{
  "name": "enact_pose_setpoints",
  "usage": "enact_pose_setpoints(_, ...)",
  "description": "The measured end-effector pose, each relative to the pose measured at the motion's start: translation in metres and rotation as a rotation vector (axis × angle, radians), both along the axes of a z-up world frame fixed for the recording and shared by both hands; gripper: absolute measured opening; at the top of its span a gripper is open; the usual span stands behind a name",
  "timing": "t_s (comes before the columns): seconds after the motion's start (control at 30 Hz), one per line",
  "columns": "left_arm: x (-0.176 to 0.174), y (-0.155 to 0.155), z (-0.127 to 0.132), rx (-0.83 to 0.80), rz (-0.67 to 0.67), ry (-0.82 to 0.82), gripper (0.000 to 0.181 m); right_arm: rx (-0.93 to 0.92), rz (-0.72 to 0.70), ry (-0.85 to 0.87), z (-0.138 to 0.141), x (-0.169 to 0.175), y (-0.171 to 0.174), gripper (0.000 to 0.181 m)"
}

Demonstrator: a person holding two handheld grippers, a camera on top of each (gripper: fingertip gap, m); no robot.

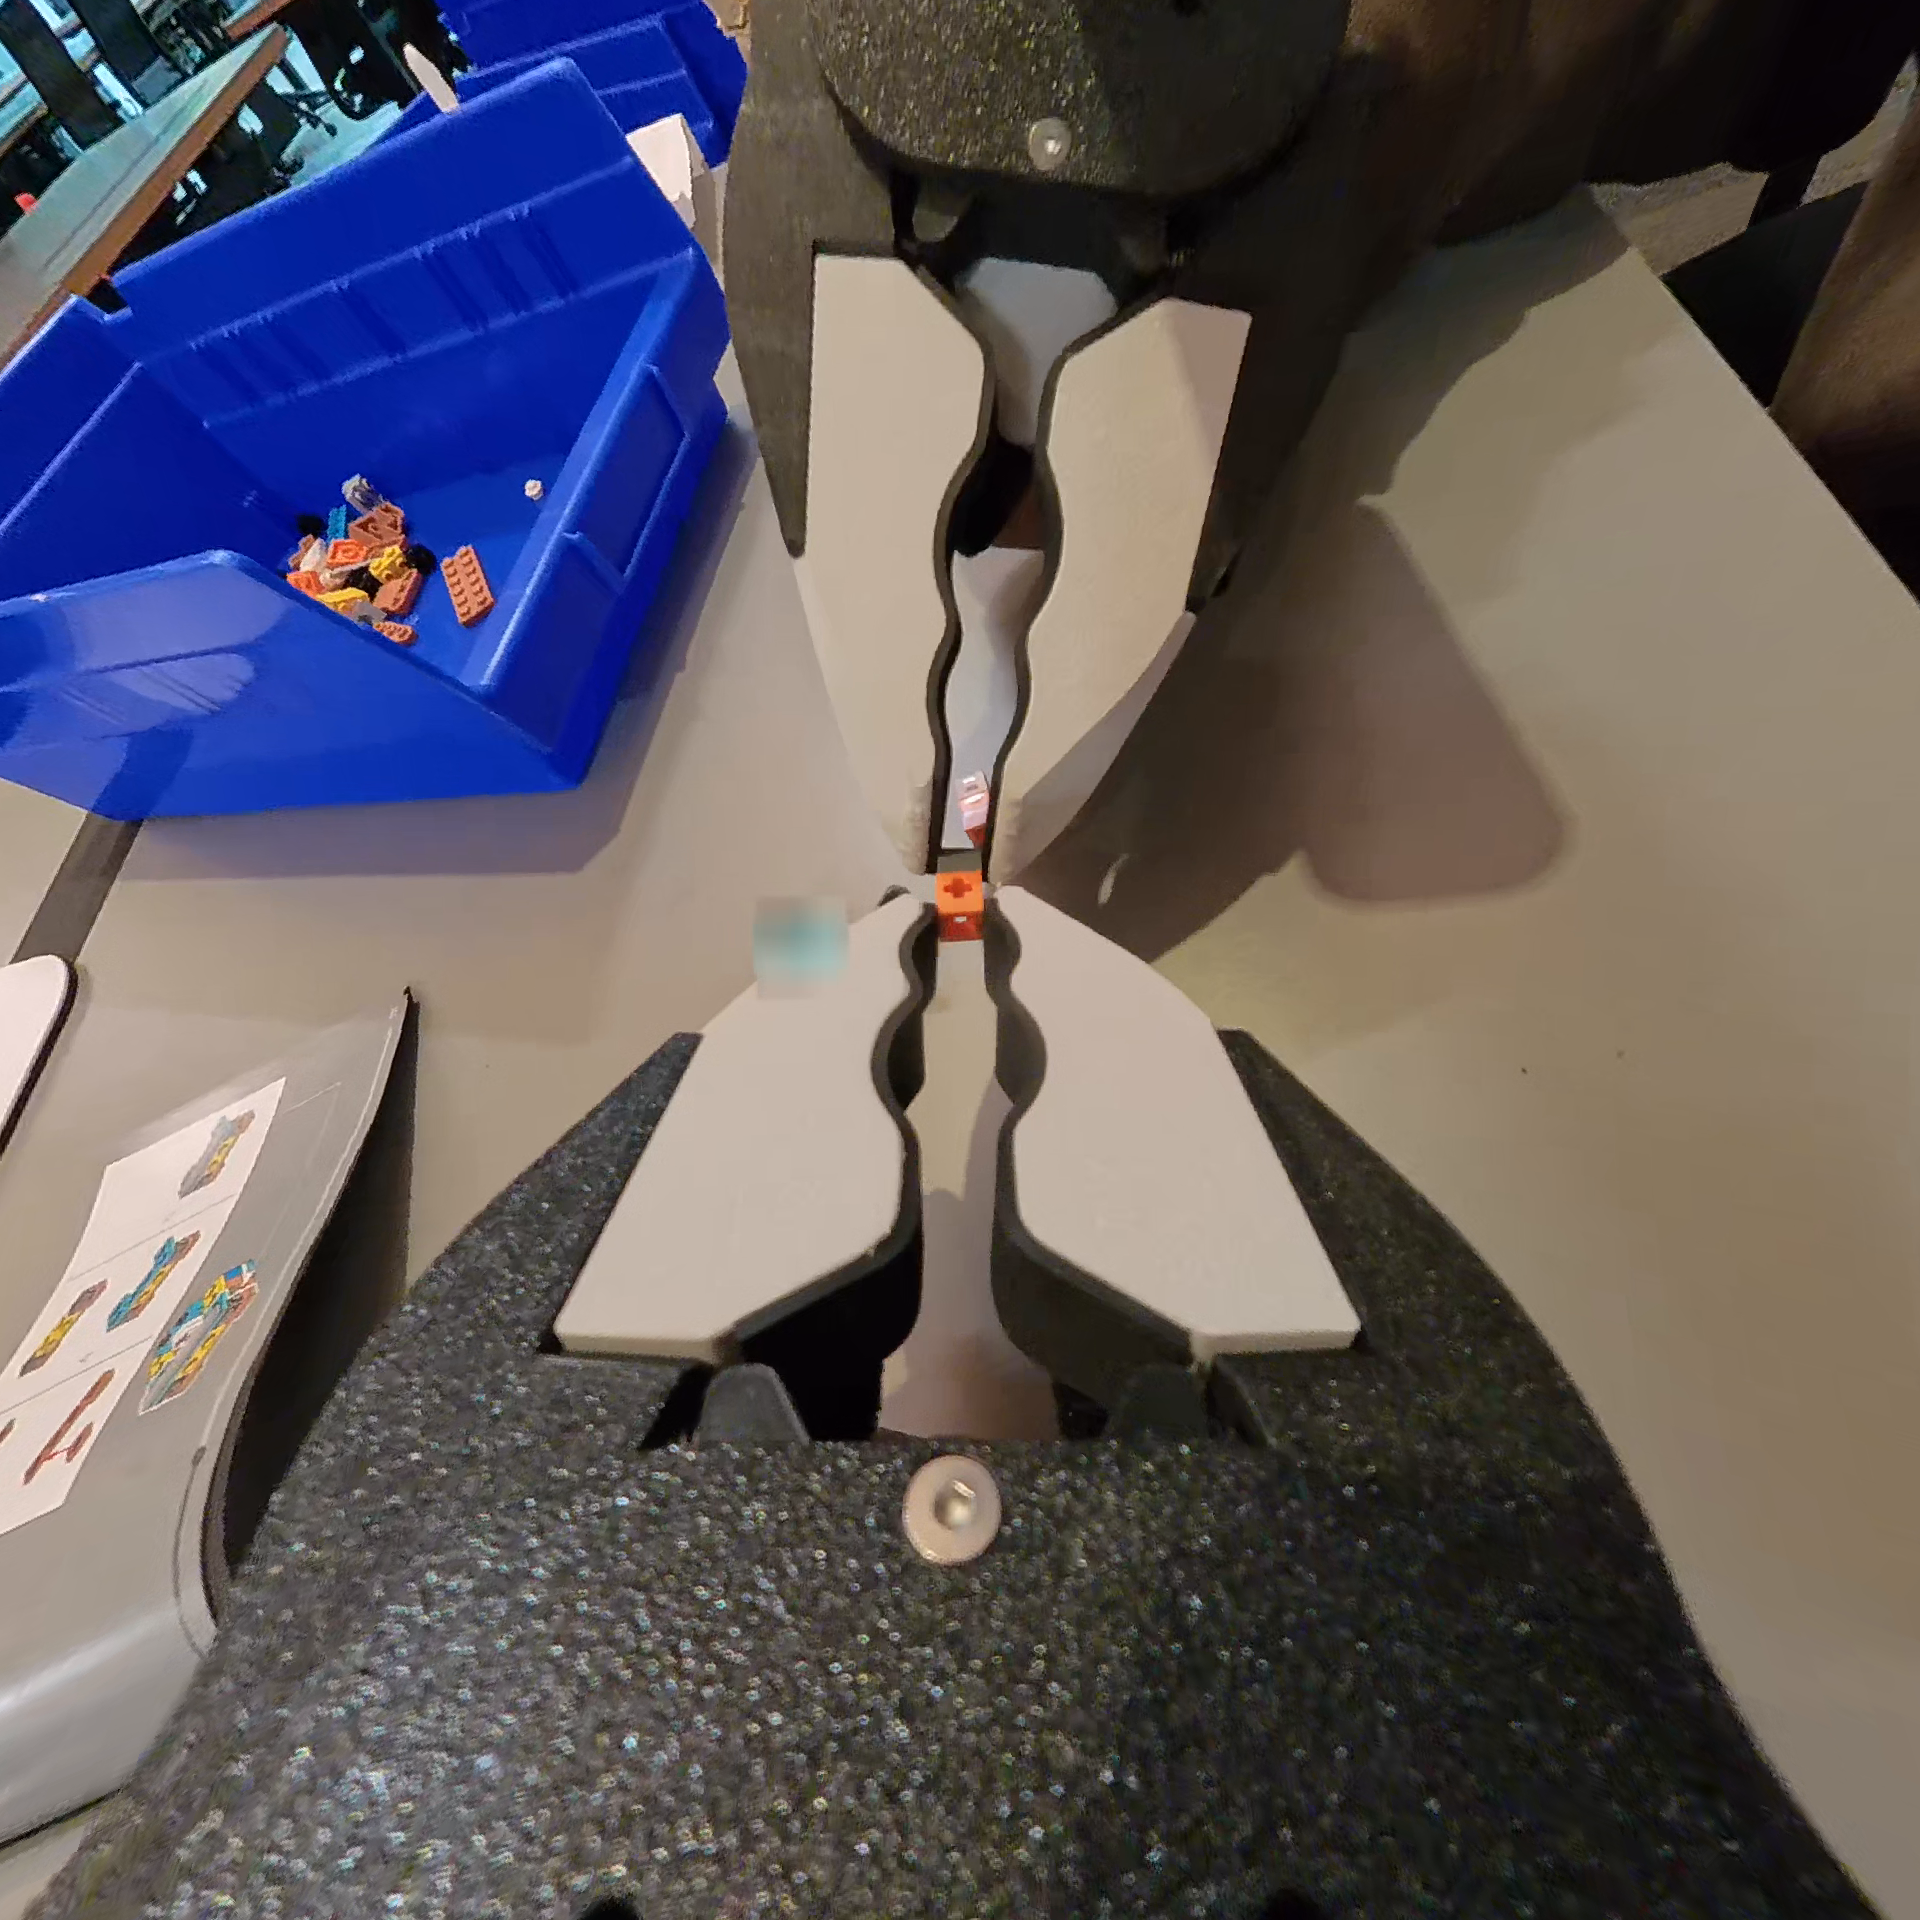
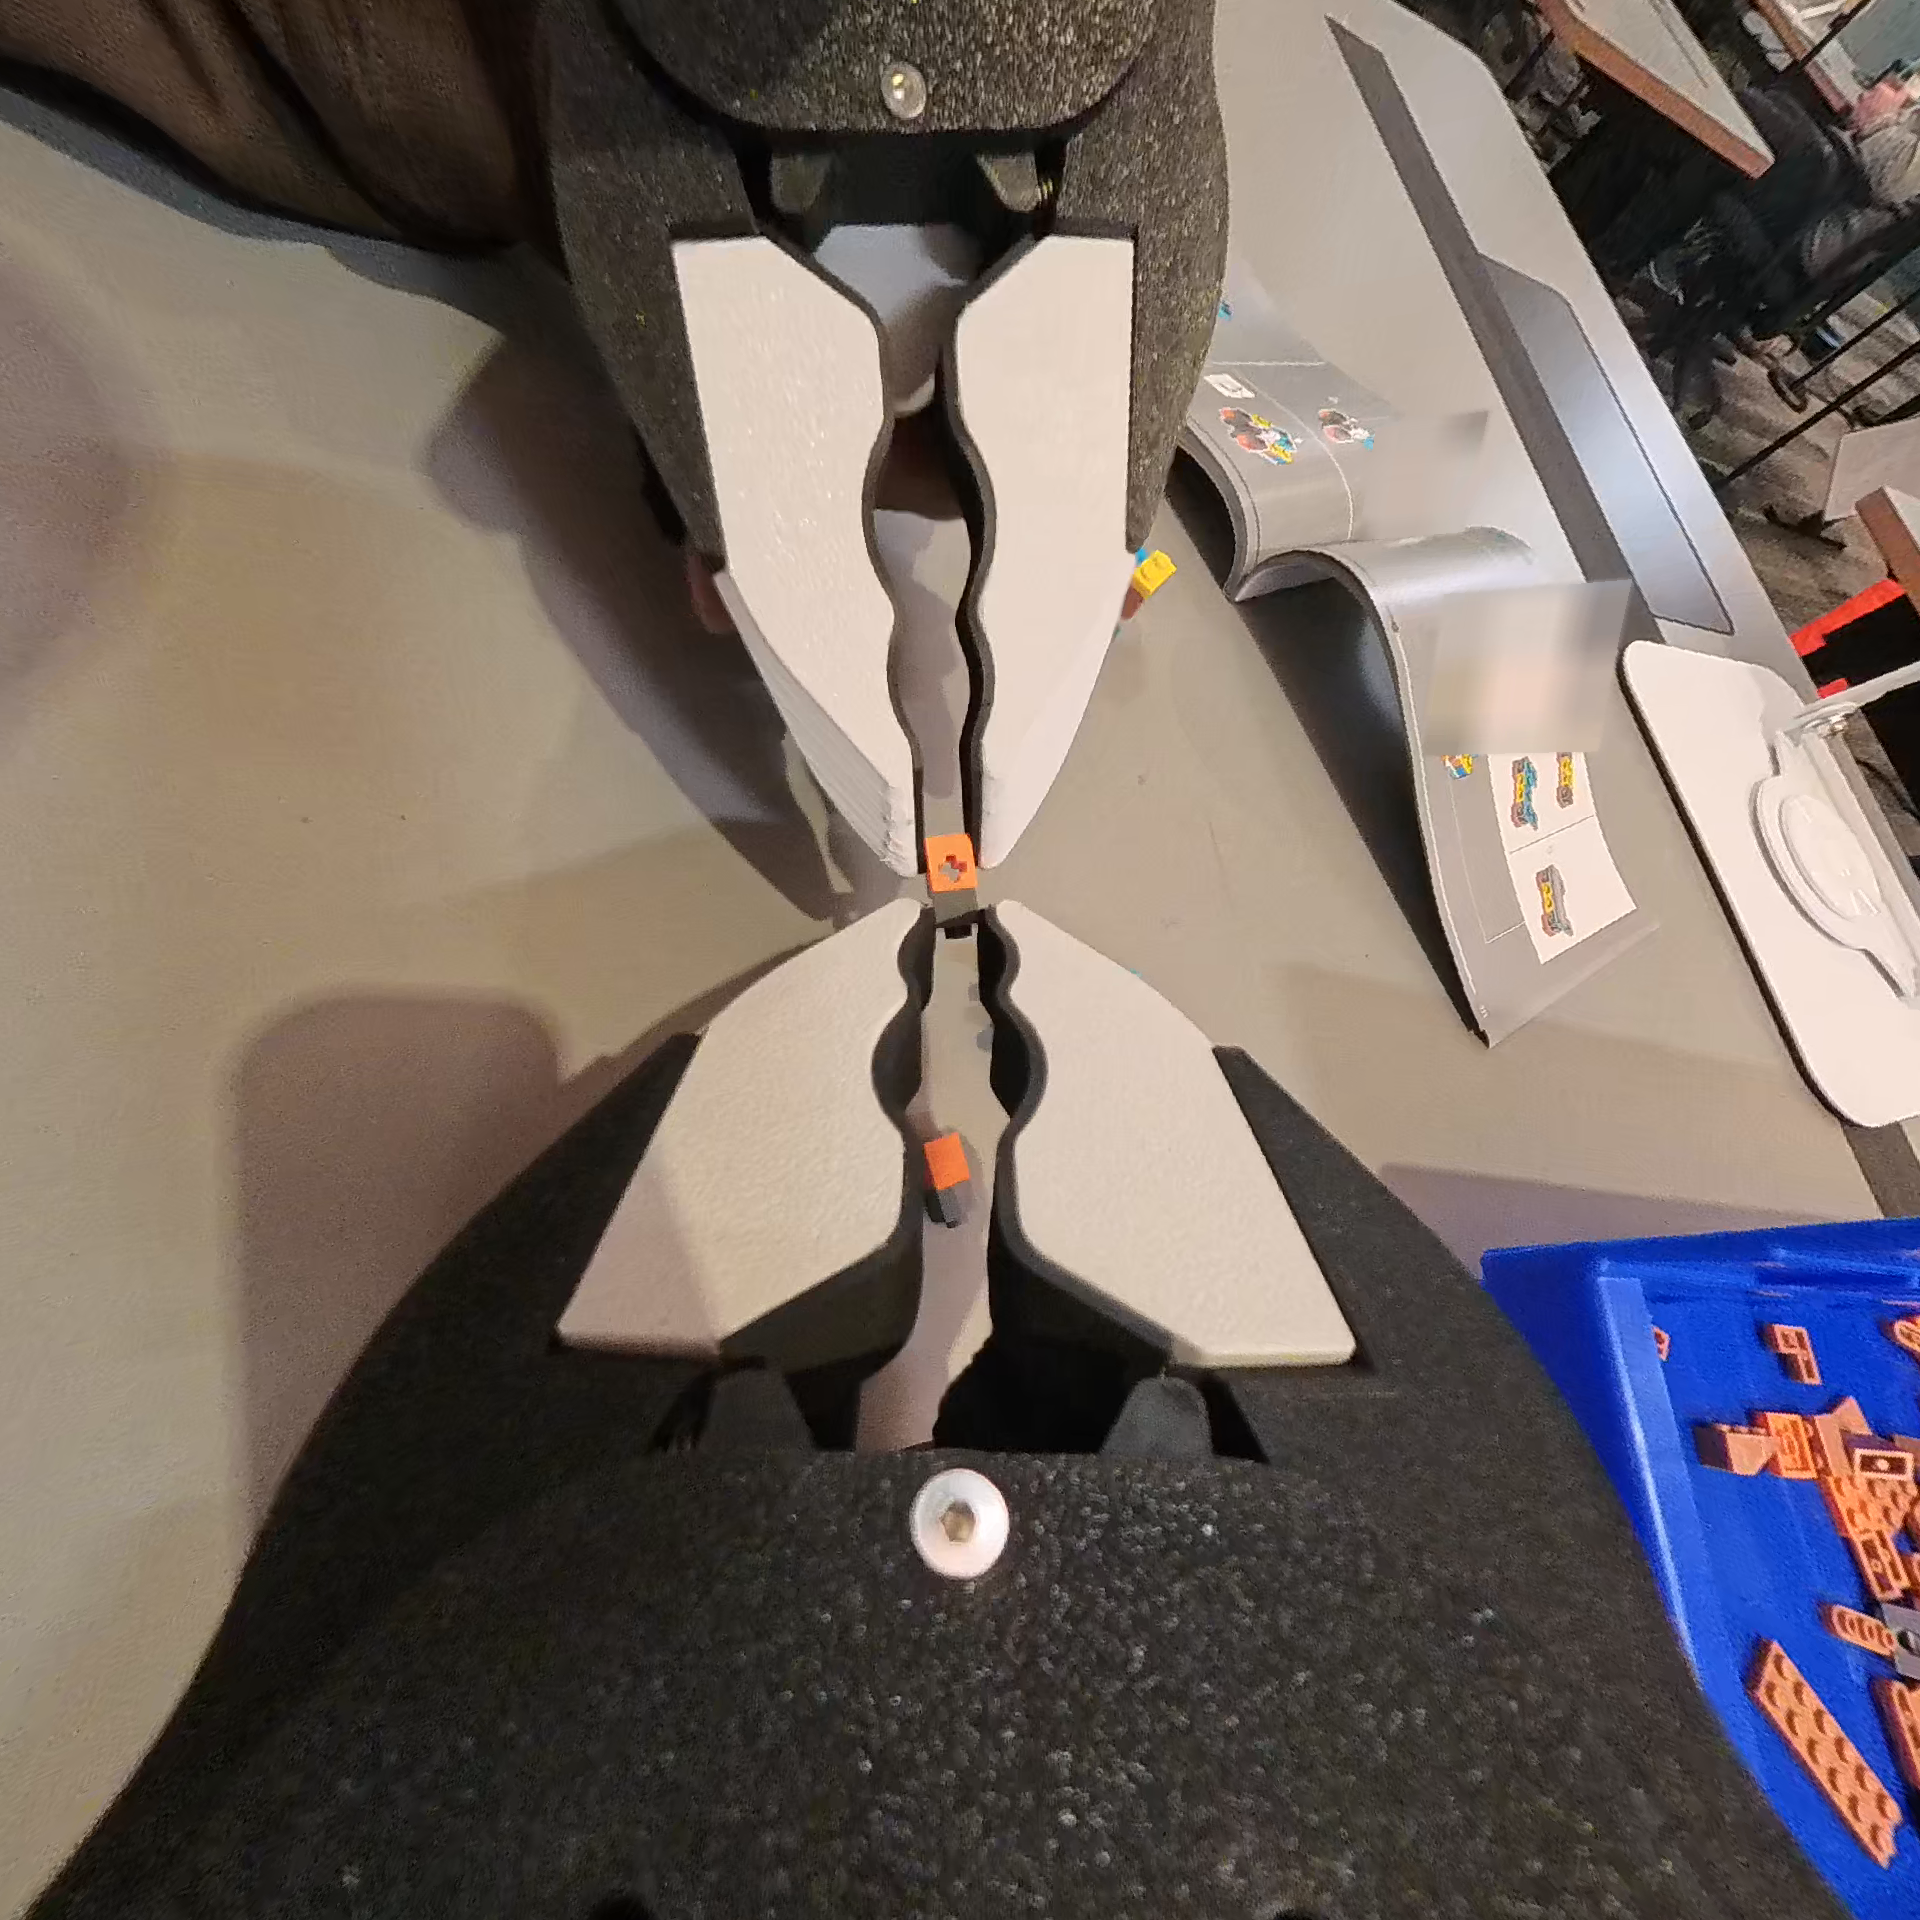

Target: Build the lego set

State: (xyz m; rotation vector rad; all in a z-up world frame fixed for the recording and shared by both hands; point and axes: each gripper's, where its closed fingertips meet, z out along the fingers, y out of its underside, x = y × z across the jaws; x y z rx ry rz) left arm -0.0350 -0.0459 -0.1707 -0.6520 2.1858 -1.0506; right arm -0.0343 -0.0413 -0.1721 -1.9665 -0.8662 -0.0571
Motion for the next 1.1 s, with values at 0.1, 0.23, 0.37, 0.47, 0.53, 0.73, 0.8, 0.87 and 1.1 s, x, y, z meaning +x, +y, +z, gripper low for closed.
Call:
enact_pose_setpoints(0.1, -0.002, 0.0, 0.007, -0.049, -0.02, -0.022, 0.008, 0.031, 0.024, 0.055, 0.006, -0.002, 0.0, 0.008)
enact_pose_setpoints(0.23, -0.004, 0.0, 0.025, -0.172, -0.046, -0.075, 0.008, 0.063, 0.052, 0.193, 0.02, 0.003, -0.004, 0.011)
enact_pose_setpoints(0.37, -0.006, -0.003, 0.038, -0.268, -0.072, -0.095, 0.008, 0.111, 0.116, 0.342, 0.039, -0.002, -0.01, 0.011)
enact_pose_setpoints(0.47, -0.008, -0.007, 0.041, -0.293, -0.094, -0.096, 0.008, 0.132, 0.138, 0.345, 0.043, -0.007, -0.012, 0.015)
enact_pose_setpoints(0.53, -0.01, -0.011, 0.043, -0.312, -0.11, -0.095, 0.008, 0.134, 0.144, 0.327, 0.041, -0.009, -0.012, 0.016)
enact_pose_setpoints(0.73, -0.012, -0.016, 0.043, -0.332, -0.134, -0.083, 0.008, 0.16, 0.176, 0.344, 0.046, -0.015, -0.015, 0.012)
enact_pose_setpoints(0.8, -0.012, -0.018, 0.043, -0.334, -0.136, -0.084, 0.008, 0.161, 0.182, 0.351, 0.047, -0.016, -0.015, 0.011)
enact_pose_setpoints(0.87, -0.012, -0.019, 0.044, -0.338, -0.137, -0.088, 0.008, 0.158, 0.189, 0.356, 0.047, -0.017, -0.016, 0.009)
enact_pose_setpoints(1.1, -0.012, -0.021, 0.047, -0.312, -0.138, -0.124, 0.008, 0.137, 0.198, 0.403, 0.05, -0.018, -0.018, 0.008)
